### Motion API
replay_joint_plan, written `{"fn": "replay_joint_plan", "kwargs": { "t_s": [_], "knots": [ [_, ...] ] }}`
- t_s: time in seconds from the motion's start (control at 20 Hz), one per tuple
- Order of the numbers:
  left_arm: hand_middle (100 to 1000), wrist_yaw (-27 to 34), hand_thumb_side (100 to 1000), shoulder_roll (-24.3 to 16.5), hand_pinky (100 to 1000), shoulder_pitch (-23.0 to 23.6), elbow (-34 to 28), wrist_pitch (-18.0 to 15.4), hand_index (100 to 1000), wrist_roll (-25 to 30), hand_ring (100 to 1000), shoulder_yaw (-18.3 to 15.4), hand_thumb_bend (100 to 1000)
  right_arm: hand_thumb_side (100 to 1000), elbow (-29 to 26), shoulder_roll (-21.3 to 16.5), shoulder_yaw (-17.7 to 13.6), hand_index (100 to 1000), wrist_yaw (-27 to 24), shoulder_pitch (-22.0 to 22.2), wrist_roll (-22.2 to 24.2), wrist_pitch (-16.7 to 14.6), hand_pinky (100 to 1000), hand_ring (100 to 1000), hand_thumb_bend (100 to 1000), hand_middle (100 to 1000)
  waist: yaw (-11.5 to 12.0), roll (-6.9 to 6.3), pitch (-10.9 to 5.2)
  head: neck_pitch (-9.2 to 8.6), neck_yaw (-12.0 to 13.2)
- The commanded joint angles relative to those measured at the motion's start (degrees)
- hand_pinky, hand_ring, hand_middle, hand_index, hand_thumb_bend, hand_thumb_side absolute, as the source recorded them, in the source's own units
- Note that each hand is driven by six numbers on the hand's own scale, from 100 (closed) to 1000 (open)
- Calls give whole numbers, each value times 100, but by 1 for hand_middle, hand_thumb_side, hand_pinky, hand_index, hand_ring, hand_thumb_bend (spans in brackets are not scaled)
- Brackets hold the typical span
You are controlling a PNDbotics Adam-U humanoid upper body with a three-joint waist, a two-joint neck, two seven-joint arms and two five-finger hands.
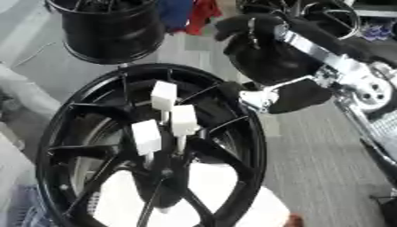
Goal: Pull the pin out of the wheel hub.
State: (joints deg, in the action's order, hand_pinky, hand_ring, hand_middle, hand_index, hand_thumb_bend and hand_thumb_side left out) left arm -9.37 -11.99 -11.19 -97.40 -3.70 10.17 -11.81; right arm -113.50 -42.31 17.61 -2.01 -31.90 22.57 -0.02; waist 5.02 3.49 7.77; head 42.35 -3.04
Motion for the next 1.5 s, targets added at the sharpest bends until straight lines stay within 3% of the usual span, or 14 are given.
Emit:
{"fn": "replay_joint_plan", "kwargs": {
  "t_s": [0.05, 0.25, 0.45, 0.95, 1.5],
  "knots": [
    [655, -18, 451, -81, 556, -43, -79, -13, 743, 30, 568, 32, 166, 269, -96, -364, 304, 929, -167, -392, 726, 172, 739, 801, 342, 833, 14, -3, -79, 42, 18],
    [656, -22, 452, -98, 557, -42, -77, -19, 744, 59, 568, 44, 165, 278, 68, -359, 642, 932, -245, -897, 1457, 386, 749, 810, 359, 837, 35, 8, -90, 54, 42],
    [656, -19, 452, -110, 557, -41, -76, -26, 744, 74, 568, 54, 164, 284, 376, -225, 836, 932, -169, -1198, 1758, 444, 752, 812, 368, 837, 62, 5, -97, 61, 50],
    [657, -15, 452, -104, 558, -47, -73, -43, 744, 107, 569, 83, 160, 295, 1261, 272, 1206, 934, 406, -1651, 2122, 222, 763, 821, 360, 836, 116, -21, -94, 79, 25],
    [657, -21, 454, -86, 559, -48, -74, -48, 745, 114, 570, 85, 156, 297, 1938, 541, 1261, 932, 932, -1718, 2175, -103, 762, 810, 354, 812, 143, -33, -74, 95, 30]
  ]
}}
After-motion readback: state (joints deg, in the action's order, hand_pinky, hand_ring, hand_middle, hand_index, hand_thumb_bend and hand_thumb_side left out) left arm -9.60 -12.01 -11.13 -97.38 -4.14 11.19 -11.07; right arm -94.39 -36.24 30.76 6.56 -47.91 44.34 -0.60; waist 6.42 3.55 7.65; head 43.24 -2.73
